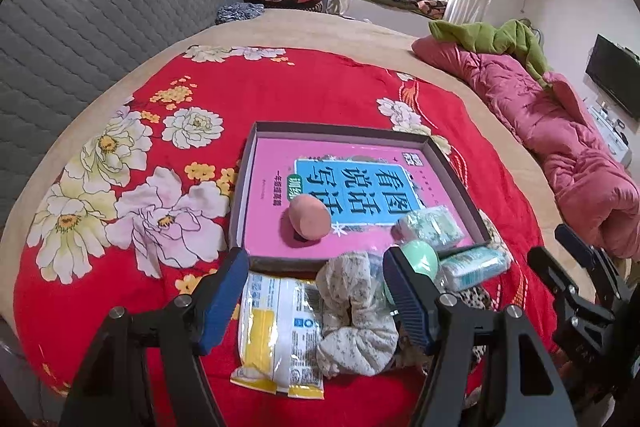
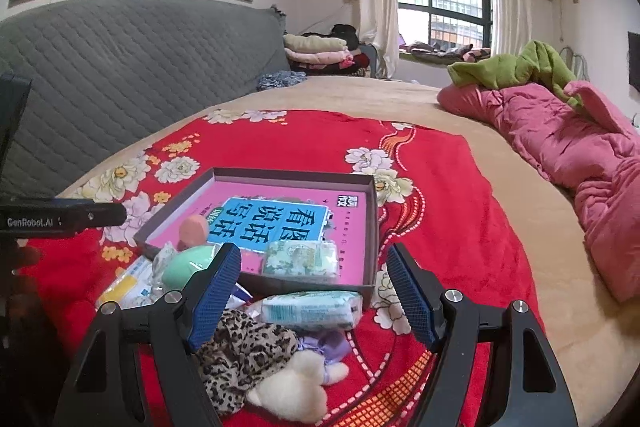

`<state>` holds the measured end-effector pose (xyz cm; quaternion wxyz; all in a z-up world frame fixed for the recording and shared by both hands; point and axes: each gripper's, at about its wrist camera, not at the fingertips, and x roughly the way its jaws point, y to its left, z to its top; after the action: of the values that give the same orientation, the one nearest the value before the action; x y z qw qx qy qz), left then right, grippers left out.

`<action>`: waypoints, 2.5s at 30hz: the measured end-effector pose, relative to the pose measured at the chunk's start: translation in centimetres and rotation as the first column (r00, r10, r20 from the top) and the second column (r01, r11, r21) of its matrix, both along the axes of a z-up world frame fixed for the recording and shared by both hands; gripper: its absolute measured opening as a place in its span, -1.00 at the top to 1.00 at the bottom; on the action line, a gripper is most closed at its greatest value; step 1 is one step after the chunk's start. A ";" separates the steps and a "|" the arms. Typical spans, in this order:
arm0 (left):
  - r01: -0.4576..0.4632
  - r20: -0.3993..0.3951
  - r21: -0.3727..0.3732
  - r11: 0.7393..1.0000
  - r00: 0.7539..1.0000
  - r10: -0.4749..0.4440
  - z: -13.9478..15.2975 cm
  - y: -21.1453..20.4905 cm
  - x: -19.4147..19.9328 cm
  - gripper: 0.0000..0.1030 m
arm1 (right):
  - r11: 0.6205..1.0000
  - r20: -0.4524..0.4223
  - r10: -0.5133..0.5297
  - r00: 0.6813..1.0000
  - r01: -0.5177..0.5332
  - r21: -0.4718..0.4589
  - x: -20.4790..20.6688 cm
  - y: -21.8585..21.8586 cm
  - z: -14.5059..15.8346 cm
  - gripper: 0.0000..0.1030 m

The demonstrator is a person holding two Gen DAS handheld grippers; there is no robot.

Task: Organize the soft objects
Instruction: 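Withdraw both open grippers from the tray, then grasp the bagged green egg sponge with the left gripper while the right reaches the white plush toy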

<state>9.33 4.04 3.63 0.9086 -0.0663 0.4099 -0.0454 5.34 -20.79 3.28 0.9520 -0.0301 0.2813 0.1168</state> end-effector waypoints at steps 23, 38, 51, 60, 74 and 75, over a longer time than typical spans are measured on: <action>0.048 -0.027 0.004 0.999 0.998 -0.048 -0.7 -1.1 -3.0 -0.35 | 0.999 -0.031 0.045 0.999 -0.045 -0.014 -3.7 0.9 -0.1 -0.48; 0.095 -0.069 0.007 0.995 0.993 -0.094 -2.0 -2.5 -4.0 -0.35 | 0.997 -0.065 0.073 0.995 -0.075 -0.017 -4.4 1.5 -0.6 -0.48; 0.141 -0.058 -0.004 0.990 0.988 -0.141 -2.2 -4.0 -3.7 -0.35 | 0.999 -0.098 0.052 0.994 -0.053 -0.004 -3.6 0.7 -1.9 -0.48; 0.162 -0.064 -0.003 0.987 0.985 -0.162 -2.8 -5.7 -2.3 -0.35 | 1.000 -0.126 0.007 0.992 -0.006 0.011 -2.4 -0.5 -3.0 -0.48; 0.176 -0.058 0.014 0.984 0.983 -0.175 -2.8 -7.3 1.0 -0.35 | 1.000 -0.179 0.009 0.984 -0.005 0.025 -2.1 -1.3 -3.9 -0.48; 0.179 -0.058 0.018 0.984 0.982 -0.178 -2.7 -7.4 1.2 -0.35 | 1.000 -0.187 0.015 0.982 -0.010 0.027 -2.3 -1.4 -4.0 -0.48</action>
<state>10.54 -3.36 0.90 0.8898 -0.0198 0.4399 -0.1202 3.06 -22.18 -0.70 0.9208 -0.0086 0.3680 0.1287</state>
